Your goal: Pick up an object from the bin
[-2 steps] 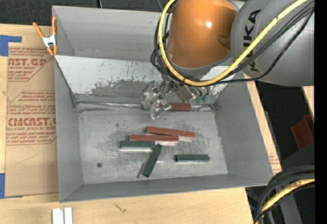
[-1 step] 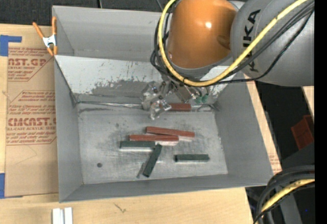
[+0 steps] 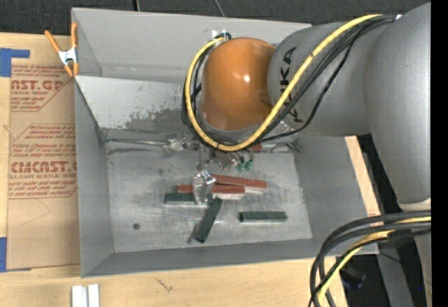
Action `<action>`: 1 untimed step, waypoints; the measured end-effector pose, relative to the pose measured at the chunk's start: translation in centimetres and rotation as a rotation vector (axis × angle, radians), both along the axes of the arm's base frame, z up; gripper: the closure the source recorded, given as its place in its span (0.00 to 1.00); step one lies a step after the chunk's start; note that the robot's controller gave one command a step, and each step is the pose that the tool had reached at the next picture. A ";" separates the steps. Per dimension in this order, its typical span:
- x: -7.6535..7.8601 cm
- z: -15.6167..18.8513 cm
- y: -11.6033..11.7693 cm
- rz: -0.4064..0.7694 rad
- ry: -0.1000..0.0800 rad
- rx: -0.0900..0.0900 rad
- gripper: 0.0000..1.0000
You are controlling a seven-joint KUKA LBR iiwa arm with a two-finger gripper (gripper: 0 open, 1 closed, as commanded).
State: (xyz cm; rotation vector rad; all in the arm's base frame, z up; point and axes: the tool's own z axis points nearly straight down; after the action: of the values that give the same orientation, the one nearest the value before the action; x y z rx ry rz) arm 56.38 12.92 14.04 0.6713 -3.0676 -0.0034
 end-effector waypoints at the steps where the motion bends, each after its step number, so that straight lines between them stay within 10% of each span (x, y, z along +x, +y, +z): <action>1: 0.1 0.1 0.0 -0.001 -0.003 0.000 0.00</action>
Offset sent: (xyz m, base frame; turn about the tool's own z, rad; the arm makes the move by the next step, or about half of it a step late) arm -0.0240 -0.0413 -0.0704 0.0267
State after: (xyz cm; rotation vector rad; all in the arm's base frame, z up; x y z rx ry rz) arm 56.49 12.89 14.18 0.6705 -3.0710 -0.0031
